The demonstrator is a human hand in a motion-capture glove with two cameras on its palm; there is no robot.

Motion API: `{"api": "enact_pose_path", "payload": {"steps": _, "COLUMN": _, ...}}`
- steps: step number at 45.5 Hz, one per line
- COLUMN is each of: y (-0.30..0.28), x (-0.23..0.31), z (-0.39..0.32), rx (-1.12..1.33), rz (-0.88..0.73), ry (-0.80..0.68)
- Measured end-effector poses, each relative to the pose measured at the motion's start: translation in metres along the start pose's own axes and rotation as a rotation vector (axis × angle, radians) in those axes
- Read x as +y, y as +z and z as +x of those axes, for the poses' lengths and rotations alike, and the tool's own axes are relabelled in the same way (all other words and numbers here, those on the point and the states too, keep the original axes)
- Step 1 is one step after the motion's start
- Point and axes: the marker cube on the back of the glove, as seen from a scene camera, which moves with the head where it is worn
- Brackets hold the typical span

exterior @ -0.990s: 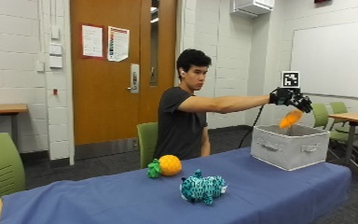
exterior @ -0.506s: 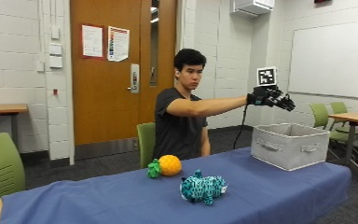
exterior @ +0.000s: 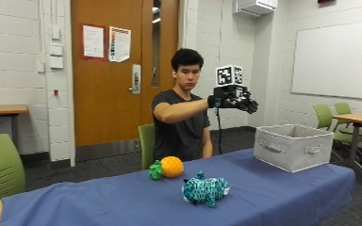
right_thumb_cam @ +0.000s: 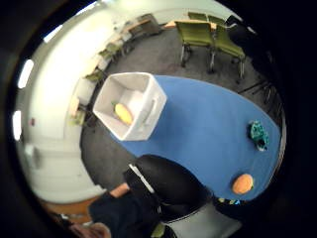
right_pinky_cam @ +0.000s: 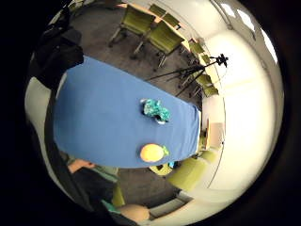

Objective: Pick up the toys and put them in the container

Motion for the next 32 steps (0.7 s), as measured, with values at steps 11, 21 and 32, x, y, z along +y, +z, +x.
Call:
{"api": "enact_pose_path", "payload": {"steps": 11, "y": 0.006, "x": 0.058, "z": 0.085, "rx": -0.006, "rz": 0.016, "ry": 0.105}}
{"api": "enact_pose_path", "payload": {"steps": 21, "y": 0.028, "x": 0.103, "z": 0.139, "rx": -0.006, "rz": 0.013, "ry": 0.189}}
{"api": "enact_pose_path", "payload": {"steps": 32, "y": 0.091, "x": 0.145, "z": 0.180, "rx": -0.021, "rz": -0.079, "ry": 0.226}}
